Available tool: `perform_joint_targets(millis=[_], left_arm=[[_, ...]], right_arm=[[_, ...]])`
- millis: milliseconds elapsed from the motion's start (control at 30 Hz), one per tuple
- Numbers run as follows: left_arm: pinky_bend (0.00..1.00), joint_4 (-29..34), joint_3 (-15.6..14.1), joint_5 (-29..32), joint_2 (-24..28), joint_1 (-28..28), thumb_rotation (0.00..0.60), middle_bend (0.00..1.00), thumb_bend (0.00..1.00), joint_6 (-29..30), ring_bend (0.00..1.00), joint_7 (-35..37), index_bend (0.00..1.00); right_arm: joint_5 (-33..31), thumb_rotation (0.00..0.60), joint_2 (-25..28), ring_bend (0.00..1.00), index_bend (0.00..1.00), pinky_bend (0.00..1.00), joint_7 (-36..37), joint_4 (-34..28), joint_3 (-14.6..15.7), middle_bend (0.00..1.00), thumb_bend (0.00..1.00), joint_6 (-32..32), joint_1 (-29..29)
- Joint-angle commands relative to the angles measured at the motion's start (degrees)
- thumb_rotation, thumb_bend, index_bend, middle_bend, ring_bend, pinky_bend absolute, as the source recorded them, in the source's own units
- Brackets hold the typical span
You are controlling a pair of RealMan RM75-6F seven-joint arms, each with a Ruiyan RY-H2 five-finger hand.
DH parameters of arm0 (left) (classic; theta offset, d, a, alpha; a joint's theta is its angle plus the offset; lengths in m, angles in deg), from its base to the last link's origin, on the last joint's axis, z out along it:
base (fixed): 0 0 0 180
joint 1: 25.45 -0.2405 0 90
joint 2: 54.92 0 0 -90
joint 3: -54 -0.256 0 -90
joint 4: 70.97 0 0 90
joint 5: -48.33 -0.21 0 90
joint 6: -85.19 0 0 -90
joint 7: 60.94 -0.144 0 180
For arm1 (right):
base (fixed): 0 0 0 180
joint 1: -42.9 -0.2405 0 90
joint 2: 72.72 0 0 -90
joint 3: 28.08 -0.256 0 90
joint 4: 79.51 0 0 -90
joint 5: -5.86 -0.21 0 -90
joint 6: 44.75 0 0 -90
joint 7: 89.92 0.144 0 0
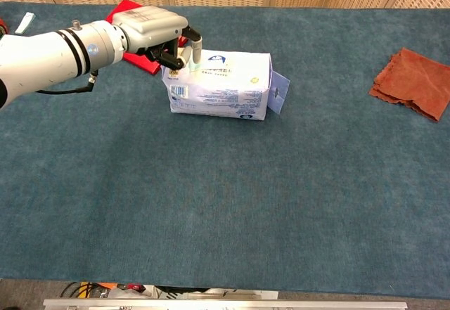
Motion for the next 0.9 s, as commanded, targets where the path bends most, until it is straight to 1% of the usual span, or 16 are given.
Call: perform_joint_targets(millis=[33, 333, 900], left_arm=[[0.98, 0.00, -0.09, -0.34, 0.17, -0.44, 0.352, 1.00, 0.70, 0.10, 1.00, 0.25, 0.39], [0.98, 0.05, -0.55, -1.28, 0.33, -1.58, 0.360, 1.00, 0.70, -0.34, 1.00, 0.59, 0.39], [0.97, 0.40, -0.12, -0.96, 0.36, -2.30, 0.393, 1.00, 0.70, -0.92, 1.00, -0.47, 0.39]], right_arm=[[-0.01, 0.600, 0.01, 0.24, 0.16, 0.26, -0.09, -0.11, 0.01, 0.27, 0.30, 0.05, -0.02], [0.03, 0.600, -0.12, 0.24, 0.16, 0.26, -0.34, -0.27, 0.02, 0.27, 0.30, 0.26, -0.17], [0.33, 0.600, 0.17, 0.25, 0.16, 0.26, -0.22, -0.53, 0.11, 0.27, 0.30, -0.49, 0.25]])
